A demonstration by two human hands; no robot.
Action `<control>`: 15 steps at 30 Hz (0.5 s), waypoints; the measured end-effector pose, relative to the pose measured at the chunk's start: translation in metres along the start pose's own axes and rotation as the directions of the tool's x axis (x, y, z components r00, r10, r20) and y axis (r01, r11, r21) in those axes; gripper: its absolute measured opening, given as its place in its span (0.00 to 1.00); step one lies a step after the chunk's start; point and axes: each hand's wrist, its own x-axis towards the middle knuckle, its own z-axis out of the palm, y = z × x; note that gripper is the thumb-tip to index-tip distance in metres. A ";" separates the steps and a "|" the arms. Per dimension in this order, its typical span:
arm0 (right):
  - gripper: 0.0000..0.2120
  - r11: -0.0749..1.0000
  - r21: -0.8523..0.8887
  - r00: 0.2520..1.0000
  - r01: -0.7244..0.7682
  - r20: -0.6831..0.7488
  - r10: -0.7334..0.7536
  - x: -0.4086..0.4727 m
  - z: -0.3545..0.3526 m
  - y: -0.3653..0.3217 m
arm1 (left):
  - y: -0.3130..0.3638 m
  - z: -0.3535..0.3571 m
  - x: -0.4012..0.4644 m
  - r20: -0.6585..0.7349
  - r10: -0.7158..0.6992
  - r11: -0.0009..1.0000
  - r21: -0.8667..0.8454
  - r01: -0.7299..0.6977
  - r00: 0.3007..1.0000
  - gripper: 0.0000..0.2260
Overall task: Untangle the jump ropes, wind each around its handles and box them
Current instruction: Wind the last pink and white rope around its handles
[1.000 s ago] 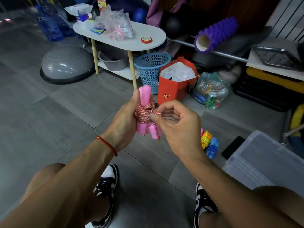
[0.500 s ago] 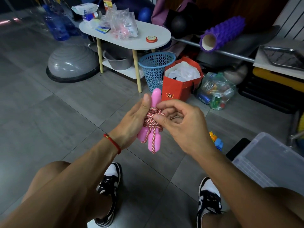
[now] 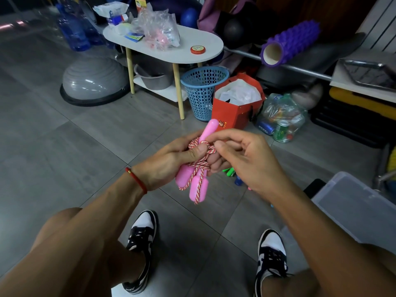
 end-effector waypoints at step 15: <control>0.03 0.929 -0.369 1.000 0.006 -0.009 -0.010 0.008 -0.008 0.008 | 0.002 -0.004 -0.008 0.064 -0.081 0.975 0.211 0.066 0.995 0.26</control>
